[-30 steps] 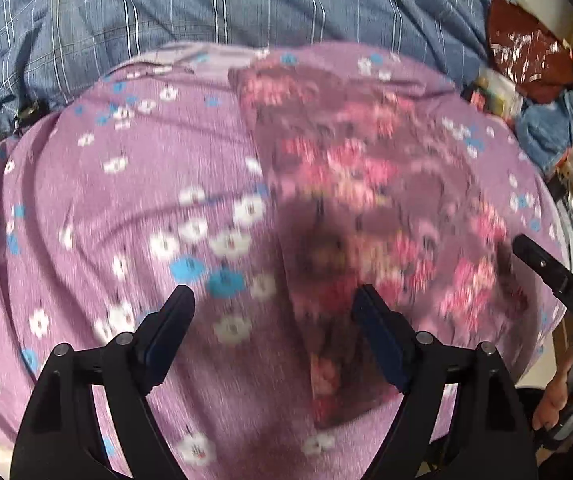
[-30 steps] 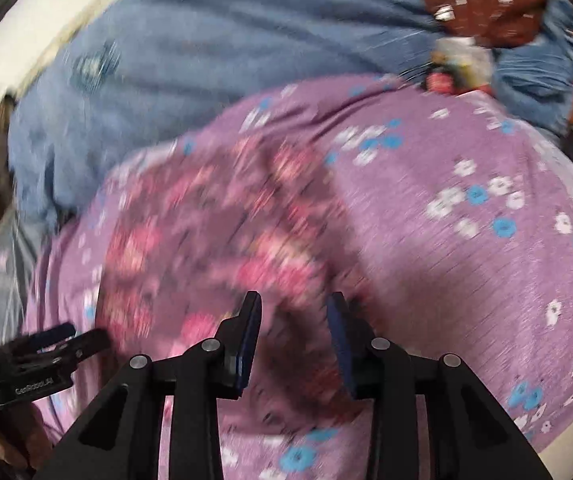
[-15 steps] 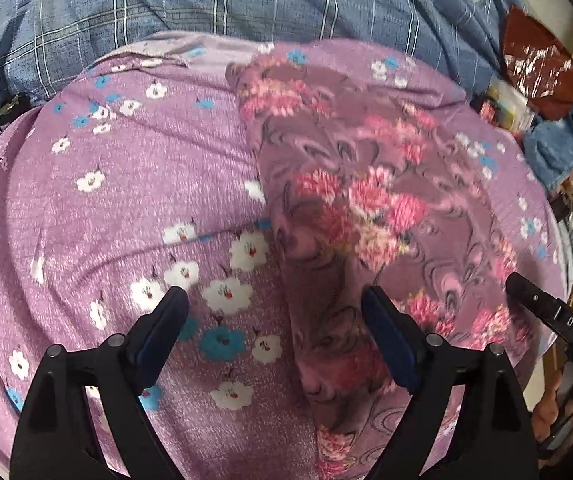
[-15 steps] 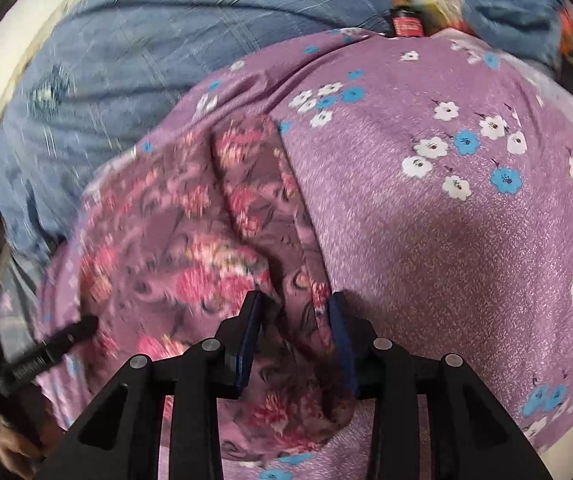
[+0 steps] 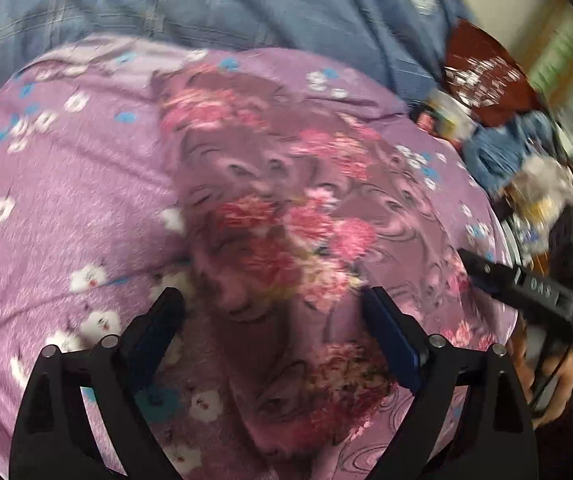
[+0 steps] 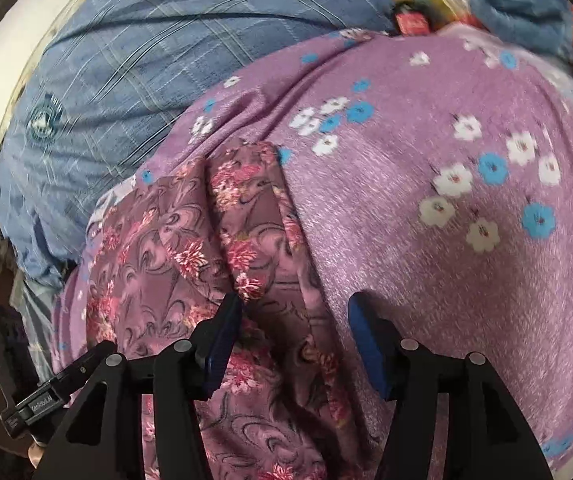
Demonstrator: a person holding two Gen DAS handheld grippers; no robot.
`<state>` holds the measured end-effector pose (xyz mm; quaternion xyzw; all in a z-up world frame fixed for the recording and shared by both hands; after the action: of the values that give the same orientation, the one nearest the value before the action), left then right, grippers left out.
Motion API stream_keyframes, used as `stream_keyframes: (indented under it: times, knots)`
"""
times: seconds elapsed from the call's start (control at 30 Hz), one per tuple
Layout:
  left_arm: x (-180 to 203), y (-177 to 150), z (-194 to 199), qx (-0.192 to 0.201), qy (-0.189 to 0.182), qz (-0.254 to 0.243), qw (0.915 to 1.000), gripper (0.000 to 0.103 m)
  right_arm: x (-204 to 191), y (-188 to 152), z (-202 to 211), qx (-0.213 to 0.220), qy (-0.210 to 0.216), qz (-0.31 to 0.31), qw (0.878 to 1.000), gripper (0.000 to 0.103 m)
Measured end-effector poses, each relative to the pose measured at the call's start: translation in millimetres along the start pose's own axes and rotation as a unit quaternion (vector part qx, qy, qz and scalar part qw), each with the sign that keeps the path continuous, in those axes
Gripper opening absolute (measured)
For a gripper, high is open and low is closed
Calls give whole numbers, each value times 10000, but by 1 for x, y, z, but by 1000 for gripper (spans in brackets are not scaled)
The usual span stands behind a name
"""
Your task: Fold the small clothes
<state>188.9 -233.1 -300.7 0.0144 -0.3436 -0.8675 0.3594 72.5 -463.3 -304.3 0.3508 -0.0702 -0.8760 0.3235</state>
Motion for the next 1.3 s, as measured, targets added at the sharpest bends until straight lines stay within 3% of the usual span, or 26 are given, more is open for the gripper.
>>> stream_keyframes:
  times: [0.17,0.27,0.4,0.5,0.63,0.7,0.8,0.97,1.07,1.2,1.27,1.3]
  knots:
    - [-2,4,4,118,-564,125,9983,92,0,5,2,-59,486,-203,9986,58]
    - [-7,9,7,142,-791,276,9964,92,1,11,-2,-105,490,-249,9984,58]
    - [-12,11,11,168,-1142,479,9922,92,0,15,-15,-615,1014,-403,9921,70]
    - [-20,11,7,126,-1487,660,9866,92,4,23,-21,-992,1592,-644,9801,76]
    - [-34,12,6,72,-1989,1001,9749,91,27,40,-25,-1270,2177,-1253,9596,71]
    - [-35,12,7,8,-2097,984,9728,91,38,48,-21,-1176,2221,-1371,9581,70]
    - [-31,12,3,-131,-2149,863,9727,91,38,48,-26,-1397,2325,-1247,9544,69]
    - [-24,14,-2,-183,-2150,704,9739,91,-5,31,-42,-1853,2418,-446,9514,74]
    - [-26,15,-3,-157,-2257,828,9706,91,-27,25,-45,-1840,2341,-39,9546,84]
    - [-22,18,-1,-118,-2195,814,9722,91,-45,10,-45,-1782,2224,198,9583,84]
    - [-17,18,1,-88,-2069,612,9764,91,-54,2,-45,-1631,1894,547,9667,78]
    - [-15,18,1,-80,-1984,530,9786,89,-54,0,-46,-1566,1722,654,9703,67]
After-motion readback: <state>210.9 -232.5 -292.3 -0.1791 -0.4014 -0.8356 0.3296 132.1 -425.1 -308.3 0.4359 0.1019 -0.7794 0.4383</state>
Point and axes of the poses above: each gripper's, at about its wrist camera, not at the fingertips, and z roughly against the way its jaws point, x to its right, y to its top, the point moved 4 cm from there along -z, roughly the way its jaws point, and after that the axes turned 11 degrees about -z, right-handed, at the moved point
